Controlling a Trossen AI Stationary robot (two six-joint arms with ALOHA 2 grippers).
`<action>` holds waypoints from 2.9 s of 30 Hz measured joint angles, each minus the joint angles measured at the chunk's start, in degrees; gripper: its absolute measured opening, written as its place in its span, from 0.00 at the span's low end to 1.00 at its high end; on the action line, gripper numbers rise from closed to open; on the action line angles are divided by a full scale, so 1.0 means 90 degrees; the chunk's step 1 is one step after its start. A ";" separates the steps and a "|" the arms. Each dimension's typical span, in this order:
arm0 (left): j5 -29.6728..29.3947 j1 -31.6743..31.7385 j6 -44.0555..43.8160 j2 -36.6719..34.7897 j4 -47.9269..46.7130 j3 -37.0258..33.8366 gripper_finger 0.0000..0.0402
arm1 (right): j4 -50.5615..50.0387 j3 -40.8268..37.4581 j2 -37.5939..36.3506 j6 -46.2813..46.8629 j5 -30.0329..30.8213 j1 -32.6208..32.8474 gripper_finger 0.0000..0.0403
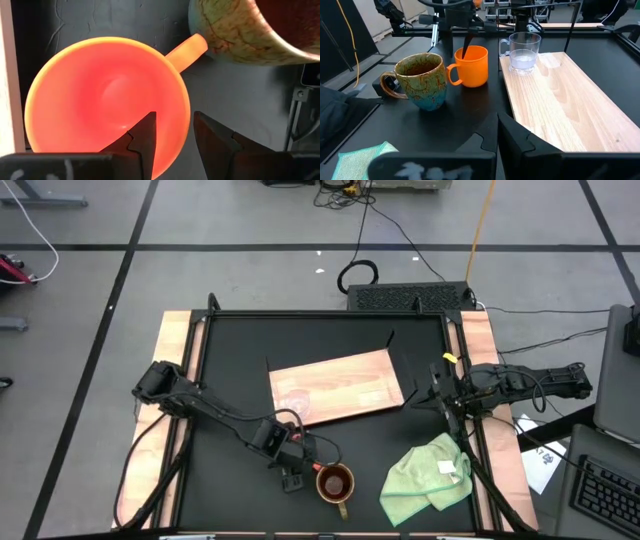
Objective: Stack small to large cups/mugs on shelf
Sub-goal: Put the orange mug on the shelf
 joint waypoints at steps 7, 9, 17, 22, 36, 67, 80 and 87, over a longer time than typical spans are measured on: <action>0.0148 0.0000 0.0183 -0.0002 0.0039 -0.0230 0.24 | 0.0000 0.0000 0.0000 0.0015 0.0000 0.0000 0.00; 0.0235 -0.0002 0.0158 -0.0002 0.0121 -0.0345 0.16 | 0.0000 0.0000 -0.0002 0.0015 0.0000 0.0000 0.00; 0.0248 -0.0167 0.0748 -0.0016 0.0328 -0.0259 0.02 | -0.0002 0.0000 -0.0002 0.0015 0.0000 0.0000 0.00; 0.0101 -0.0353 0.0788 -0.0101 -0.0138 0.0107 0.02 | -0.0005 0.0000 -0.0002 0.0018 0.0000 0.0000 0.00; -0.0584 -0.0634 0.1245 -0.0344 -0.1592 0.1184 0.01 | -0.0007 0.0000 0.0049 0.0015 0.0000 0.0000 0.00; 0.0369 0.2268 0.5443 -0.0359 -0.3024 0.3837 0.01 | -0.0005 0.0000 0.0049 0.0015 0.0000 0.0000 0.00; 0.1676 0.3464 0.6868 0.0128 -0.2781 0.3837 0.01 | 0.0001 0.0000 0.0049 -0.0006 0.0002 0.0000 0.00; 0.1956 0.3905 0.7803 0.0614 -0.2929 0.3827 0.01 | 0.0001 -0.0002 0.0106 0.0003 0.0002 -0.0001 0.00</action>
